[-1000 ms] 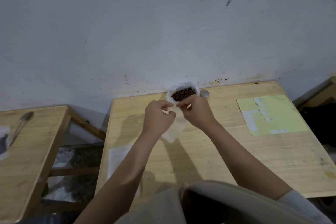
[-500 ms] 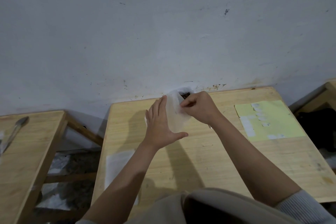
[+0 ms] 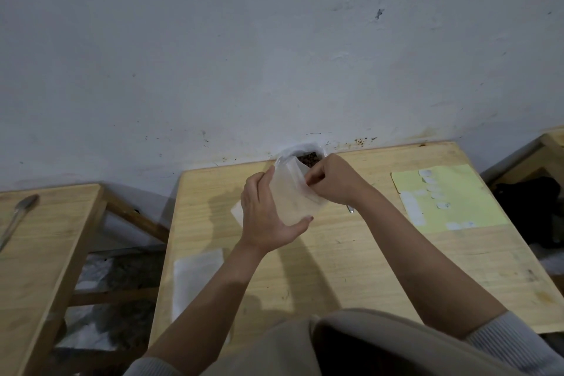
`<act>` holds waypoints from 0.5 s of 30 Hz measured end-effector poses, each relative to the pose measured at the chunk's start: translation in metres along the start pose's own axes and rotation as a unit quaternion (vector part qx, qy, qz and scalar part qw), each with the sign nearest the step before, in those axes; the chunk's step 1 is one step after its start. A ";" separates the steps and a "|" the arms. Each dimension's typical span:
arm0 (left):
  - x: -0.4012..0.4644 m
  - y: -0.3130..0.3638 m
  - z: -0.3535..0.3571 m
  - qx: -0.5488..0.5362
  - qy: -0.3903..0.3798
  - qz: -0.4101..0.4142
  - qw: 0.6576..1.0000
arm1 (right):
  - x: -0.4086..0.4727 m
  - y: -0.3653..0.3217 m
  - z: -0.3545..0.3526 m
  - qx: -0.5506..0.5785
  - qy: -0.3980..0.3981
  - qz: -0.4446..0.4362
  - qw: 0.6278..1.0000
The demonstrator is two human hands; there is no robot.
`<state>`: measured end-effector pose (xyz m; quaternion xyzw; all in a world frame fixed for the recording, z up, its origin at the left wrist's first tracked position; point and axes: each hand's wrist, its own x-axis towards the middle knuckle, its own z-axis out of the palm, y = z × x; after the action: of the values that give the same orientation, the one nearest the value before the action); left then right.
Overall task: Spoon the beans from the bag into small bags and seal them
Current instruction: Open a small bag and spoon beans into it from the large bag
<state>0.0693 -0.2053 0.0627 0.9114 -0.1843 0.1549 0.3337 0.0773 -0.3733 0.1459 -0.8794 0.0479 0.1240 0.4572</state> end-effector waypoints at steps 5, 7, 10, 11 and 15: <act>-0.001 -0.002 -0.001 0.001 0.012 0.009 1.000 | 0.005 0.000 0.005 0.039 0.017 0.007 0.999; -0.001 -0.004 -0.002 0.018 0.011 0.015 1.000 | 0.006 -0.001 0.006 0.042 0.009 0.008 0.999; -0.003 -0.012 -0.002 0.059 -0.006 0.014 0.998 | 0.009 -0.005 0.000 0.036 -0.006 0.015 0.999; -0.005 -0.015 -0.002 0.073 -0.015 0.011 0.997 | 0.010 -0.007 -0.003 0.039 -0.012 0.018 0.999; -0.008 -0.028 -0.001 0.092 -0.029 -0.002 0.995 | 0.016 -0.009 -0.012 0.043 -0.035 0.027 0.998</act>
<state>0.0738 -0.1832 0.0446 0.9427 -0.1775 0.1442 0.2428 0.0970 -0.3776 0.1551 -0.8521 0.0607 0.1651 0.4929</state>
